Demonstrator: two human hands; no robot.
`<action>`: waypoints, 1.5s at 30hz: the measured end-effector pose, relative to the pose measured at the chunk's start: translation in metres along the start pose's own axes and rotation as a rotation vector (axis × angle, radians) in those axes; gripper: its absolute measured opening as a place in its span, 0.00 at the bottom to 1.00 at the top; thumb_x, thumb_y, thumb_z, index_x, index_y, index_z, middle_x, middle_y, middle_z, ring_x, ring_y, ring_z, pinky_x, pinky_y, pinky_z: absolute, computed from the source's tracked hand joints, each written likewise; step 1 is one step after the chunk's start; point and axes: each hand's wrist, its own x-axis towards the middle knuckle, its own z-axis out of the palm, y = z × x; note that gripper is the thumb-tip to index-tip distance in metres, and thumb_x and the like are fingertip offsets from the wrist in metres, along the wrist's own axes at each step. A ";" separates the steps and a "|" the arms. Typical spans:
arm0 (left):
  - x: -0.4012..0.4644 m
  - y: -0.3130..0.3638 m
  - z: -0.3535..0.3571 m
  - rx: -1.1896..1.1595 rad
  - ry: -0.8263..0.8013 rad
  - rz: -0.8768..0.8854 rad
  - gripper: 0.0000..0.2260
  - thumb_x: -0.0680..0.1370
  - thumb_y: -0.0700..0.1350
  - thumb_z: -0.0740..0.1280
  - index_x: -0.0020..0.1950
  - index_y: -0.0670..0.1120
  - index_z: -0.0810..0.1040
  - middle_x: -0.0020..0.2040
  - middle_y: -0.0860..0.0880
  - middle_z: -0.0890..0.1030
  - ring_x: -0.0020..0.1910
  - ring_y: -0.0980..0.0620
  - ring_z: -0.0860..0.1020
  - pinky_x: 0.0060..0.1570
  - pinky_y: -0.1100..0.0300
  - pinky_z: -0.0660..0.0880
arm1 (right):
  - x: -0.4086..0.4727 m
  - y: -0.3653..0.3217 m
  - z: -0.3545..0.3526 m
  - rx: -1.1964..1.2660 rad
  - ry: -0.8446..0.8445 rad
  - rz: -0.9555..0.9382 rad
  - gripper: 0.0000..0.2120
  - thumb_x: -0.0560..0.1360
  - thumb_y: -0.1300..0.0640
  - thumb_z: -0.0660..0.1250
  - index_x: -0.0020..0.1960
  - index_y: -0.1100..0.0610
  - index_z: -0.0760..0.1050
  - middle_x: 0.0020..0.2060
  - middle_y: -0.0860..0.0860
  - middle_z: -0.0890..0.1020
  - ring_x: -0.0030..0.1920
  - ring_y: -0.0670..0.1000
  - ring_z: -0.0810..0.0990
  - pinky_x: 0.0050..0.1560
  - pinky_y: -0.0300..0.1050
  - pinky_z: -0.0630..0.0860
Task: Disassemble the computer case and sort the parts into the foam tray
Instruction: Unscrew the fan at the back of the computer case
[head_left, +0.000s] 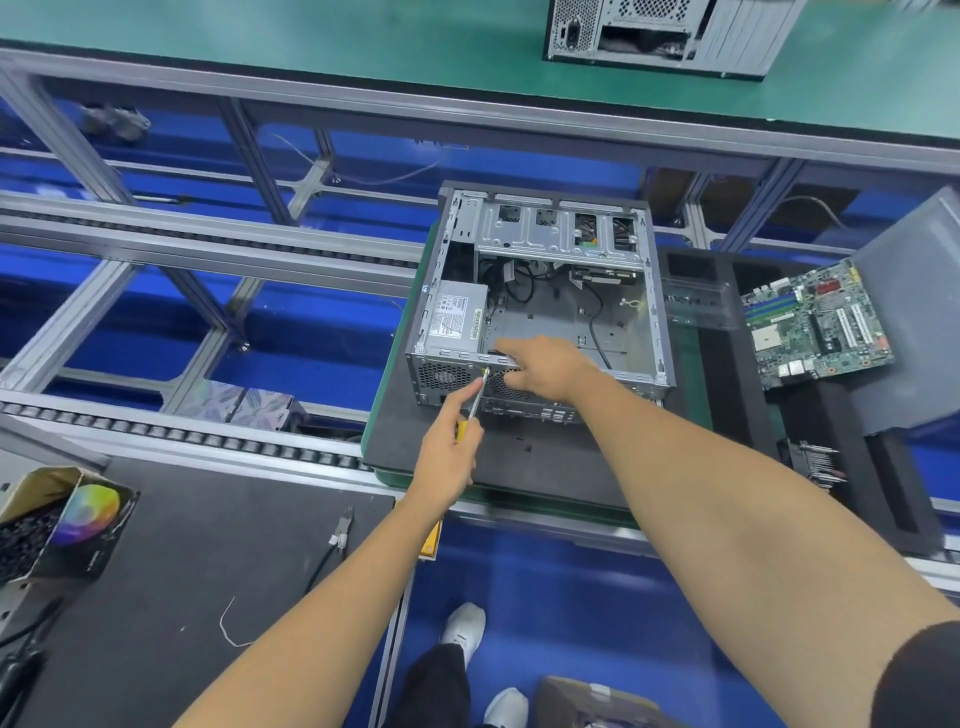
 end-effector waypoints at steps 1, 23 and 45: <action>0.000 -0.001 0.000 -0.001 -0.002 0.005 0.24 0.84 0.44 0.59 0.73 0.70 0.68 0.39 0.43 0.73 0.28 0.53 0.70 0.26 0.60 0.72 | 0.000 0.000 0.000 -0.002 0.002 0.003 0.11 0.78 0.49 0.67 0.58 0.46 0.68 0.33 0.43 0.70 0.33 0.41 0.68 0.31 0.43 0.60; -0.010 0.027 0.015 0.049 -0.039 -0.084 0.20 0.87 0.47 0.56 0.78 0.63 0.61 0.43 0.40 0.80 0.38 0.39 0.78 0.45 0.42 0.77 | -0.002 -0.004 -0.002 -0.009 0.007 -0.024 0.13 0.78 0.50 0.66 0.50 0.43 0.60 0.33 0.44 0.72 0.36 0.51 0.73 0.31 0.44 0.60; -0.004 0.049 0.011 -0.426 0.041 -0.386 0.13 0.79 0.36 0.72 0.49 0.44 0.67 0.41 0.43 0.74 0.33 0.53 0.76 0.29 0.61 0.76 | 0.000 -0.003 0.000 -0.058 0.031 -0.045 0.13 0.78 0.50 0.64 0.60 0.49 0.66 0.33 0.46 0.71 0.36 0.54 0.73 0.30 0.45 0.58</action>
